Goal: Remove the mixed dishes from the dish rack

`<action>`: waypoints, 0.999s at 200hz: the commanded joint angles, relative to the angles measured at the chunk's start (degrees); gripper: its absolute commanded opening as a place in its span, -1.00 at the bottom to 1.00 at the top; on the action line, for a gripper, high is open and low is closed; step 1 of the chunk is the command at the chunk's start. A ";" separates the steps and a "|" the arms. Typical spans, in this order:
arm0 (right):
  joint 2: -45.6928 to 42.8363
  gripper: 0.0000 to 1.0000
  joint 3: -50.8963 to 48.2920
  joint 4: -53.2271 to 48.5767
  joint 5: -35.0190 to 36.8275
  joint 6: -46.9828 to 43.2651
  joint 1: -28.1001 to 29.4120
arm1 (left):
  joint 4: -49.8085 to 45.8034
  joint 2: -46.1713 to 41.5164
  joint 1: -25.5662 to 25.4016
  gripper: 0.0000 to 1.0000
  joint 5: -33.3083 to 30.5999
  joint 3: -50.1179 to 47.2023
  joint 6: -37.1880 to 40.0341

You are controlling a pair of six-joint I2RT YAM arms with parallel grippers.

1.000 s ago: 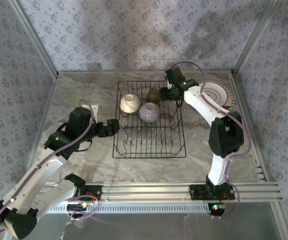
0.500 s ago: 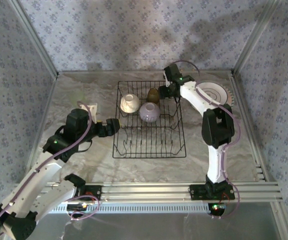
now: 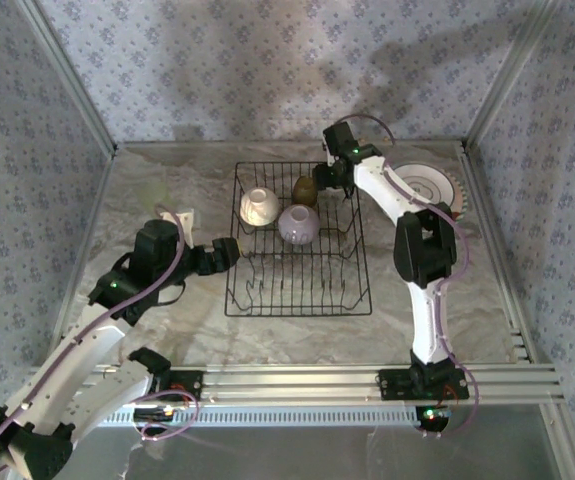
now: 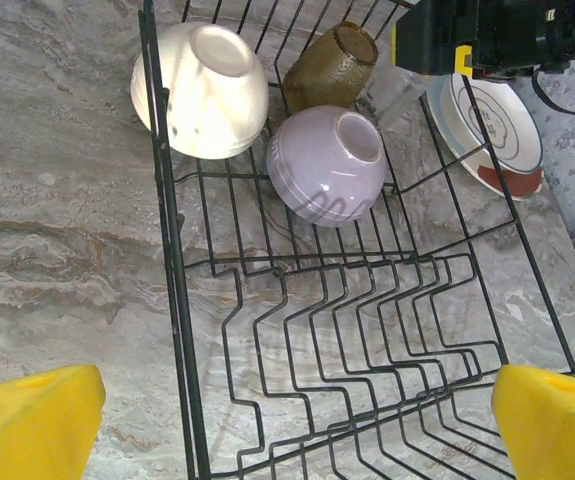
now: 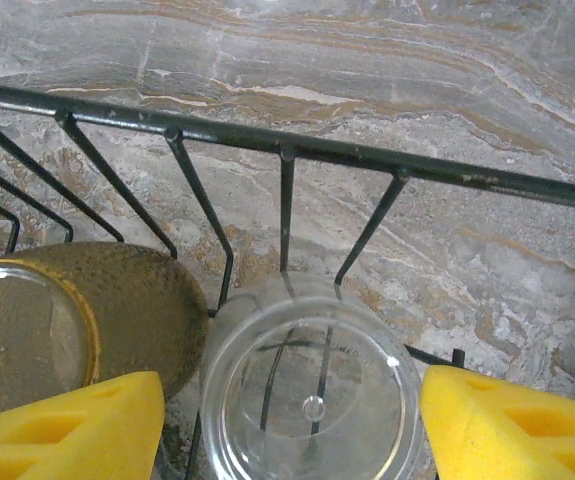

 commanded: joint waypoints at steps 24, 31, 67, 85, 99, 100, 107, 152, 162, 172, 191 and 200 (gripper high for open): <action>4.26 0.42 2.73 -4.85 0.18 -0.93 2.02 | 1.99 -1.28 0.24 0.99 -0.86 -0.64 -0.87; 4.43 0.42 3.02 -5.25 0.28 -1.08 2.28 | 2.07 -1.28 0.24 0.99 -0.92 -0.64 -0.95; 4.09 0.49 2.78 -6.28 3.45 -1.30 3.44 | 2.24 -1.62 0.31 0.99 -1.19 -1.11 -1.13; 2.36 0.49 0.93 -4.72 5.64 -1.78 4.02 | 2.59 -1.59 0.29 0.99 -1.12 -1.58 -1.37; 1.00 0.49 0.50 -4.33 6.36 -2.26 4.24 | 2.73 -1.54 0.34 0.99 -1.04 -1.85 -1.48; 0.98 0.49 0.49 -4.32 6.40 -2.27 4.23 | 2.79 -1.54 0.33 0.99 -1.03 -1.86 -1.48; 0.42 0.49 0.57 -4.33 6.71 -2.51 4.28 | 2.76 -1.54 0.33 0.99 -0.95 -1.94 -1.43; -2.21 0.50 0.95 -4.47 7.26 -4.04 3.75 | 2.59 -1.83 0.47 0.99 -0.94 -2.05 -1.35; -2.28 0.51 1.10 -4.73 7.15 -4.42 3.51 | 2.59 -2.01 0.41 0.99 -0.94 -2.13 -1.31; -2.46 0.52 1.10 -4.70 7.22 -4.64 3.27 | 2.73 -2.07 0.44 0.99 -0.86 -2.29 -1.26; -3.00 0.55 0.54 -4.09 7.54 -4.99 3.25 | 3.21 -1.90 0.50 0.99 -0.60 -2.44 -1.37; -2.95 0.56 0.64 -4.19 6.72 -5.15 3.04 | 3.29 -1.79 0.53 0.99 -0.47 -2.35 -1.39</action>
